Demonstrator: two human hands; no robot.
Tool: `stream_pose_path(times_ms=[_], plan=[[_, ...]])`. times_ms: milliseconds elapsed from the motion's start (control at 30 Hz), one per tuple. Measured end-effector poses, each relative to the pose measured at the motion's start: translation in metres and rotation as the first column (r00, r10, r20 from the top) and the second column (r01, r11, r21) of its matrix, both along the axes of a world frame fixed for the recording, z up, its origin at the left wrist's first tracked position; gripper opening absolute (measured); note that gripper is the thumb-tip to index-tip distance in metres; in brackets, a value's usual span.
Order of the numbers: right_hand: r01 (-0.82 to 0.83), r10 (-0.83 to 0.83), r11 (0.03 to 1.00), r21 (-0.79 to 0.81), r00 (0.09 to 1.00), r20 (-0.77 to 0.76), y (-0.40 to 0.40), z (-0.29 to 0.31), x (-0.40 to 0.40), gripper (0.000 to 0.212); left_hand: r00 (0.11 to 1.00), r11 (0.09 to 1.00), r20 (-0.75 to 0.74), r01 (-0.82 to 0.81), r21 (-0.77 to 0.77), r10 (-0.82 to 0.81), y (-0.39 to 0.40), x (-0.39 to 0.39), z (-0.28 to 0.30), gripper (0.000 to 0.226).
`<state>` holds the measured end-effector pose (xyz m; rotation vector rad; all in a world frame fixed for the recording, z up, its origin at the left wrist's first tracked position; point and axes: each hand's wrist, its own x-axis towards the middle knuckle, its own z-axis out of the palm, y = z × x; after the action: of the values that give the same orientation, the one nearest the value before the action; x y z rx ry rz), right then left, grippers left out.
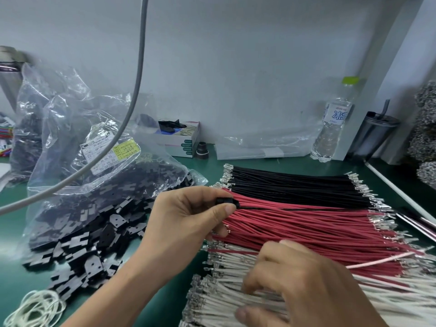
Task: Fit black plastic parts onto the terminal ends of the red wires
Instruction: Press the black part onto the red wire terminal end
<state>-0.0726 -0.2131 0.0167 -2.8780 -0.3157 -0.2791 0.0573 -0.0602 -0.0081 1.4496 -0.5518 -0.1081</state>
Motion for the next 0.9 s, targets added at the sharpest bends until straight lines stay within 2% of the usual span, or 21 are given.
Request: stream_pose_path(times_ms=[67, 133, 233, 333, 533, 600, 700, 767, 833, 900], plan=[[0.019, -0.015, 0.999, 0.041, 0.995, -0.096, 0.002, 0.000, 0.002, 0.028, 1.000, 1.000, -0.005, -0.002, 0.000, 0.002, 0.000, 0.000, 0.000, 0.017], [0.037, -0.034, 0.985, 0.166, 0.999, -0.019, -0.001, -0.008, 0.000, 0.027, 1.000, 1.000, -0.006, 0.000, -0.001, 0.000, 0.000, 0.000, -0.001, 0.017], [0.118, -0.113, 0.975, 0.186, 0.993, -0.041, -0.004, -0.006, 0.003, 0.026, 1.000, 1.000, -0.001, 0.004, 0.000, -0.004, 0.001, 0.000, -0.001, 0.018], [0.136, -0.123, 0.949, 0.285, 0.990, -0.064, -0.011, -0.001, 0.007, 0.023, 1.000, 1.000, 0.001, 0.014, 0.009, -0.014, 0.002, 0.002, -0.001, 0.019], [0.033, -0.099, 0.882, 0.469, 0.988, 0.117, -0.026, 0.013, 0.012, 0.023, 0.996, 0.994, 0.040, 0.074, 0.080, -0.078, 0.006, 0.002, 0.000, 0.028], [0.005, -0.115, 0.854, 0.521, 0.977, 0.179, -0.030, 0.017, 0.015, 0.024, 0.994, 0.992, 0.045, 0.100, 0.083, -0.104, 0.007, 0.001, 0.003, 0.025], [-0.003, -0.142, 0.863, 0.506, 0.958, 0.249, -0.032, 0.019, 0.018, 0.020, 0.987, 0.985, 0.019, 0.157, 0.075, -0.158, 0.009, 0.000, 0.007, 0.013], [0.036, -0.198, 0.888, 0.459, 0.929, 0.311, -0.031, 0.016, 0.017, 0.015, 0.986, 0.984, -0.012, 0.168, 0.064, -0.167, 0.010, 0.002, 0.007, 0.012], [0.088, -0.275, 0.902, 0.423, 0.872, 0.404, -0.029, 0.013, 0.016, 0.011, 0.989, 0.986, -0.027, 0.146, 0.077, -0.145, 0.011, 0.003, 0.008, 0.018], [0.132, -0.317, 0.916, 0.380, 0.818, 0.480, -0.027, 0.010, 0.015, 0.015, 0.988, 0.985, -0.037, 0.150, 0.082, -0.147, 0.010, 0.002, 0.013, 0.010]])
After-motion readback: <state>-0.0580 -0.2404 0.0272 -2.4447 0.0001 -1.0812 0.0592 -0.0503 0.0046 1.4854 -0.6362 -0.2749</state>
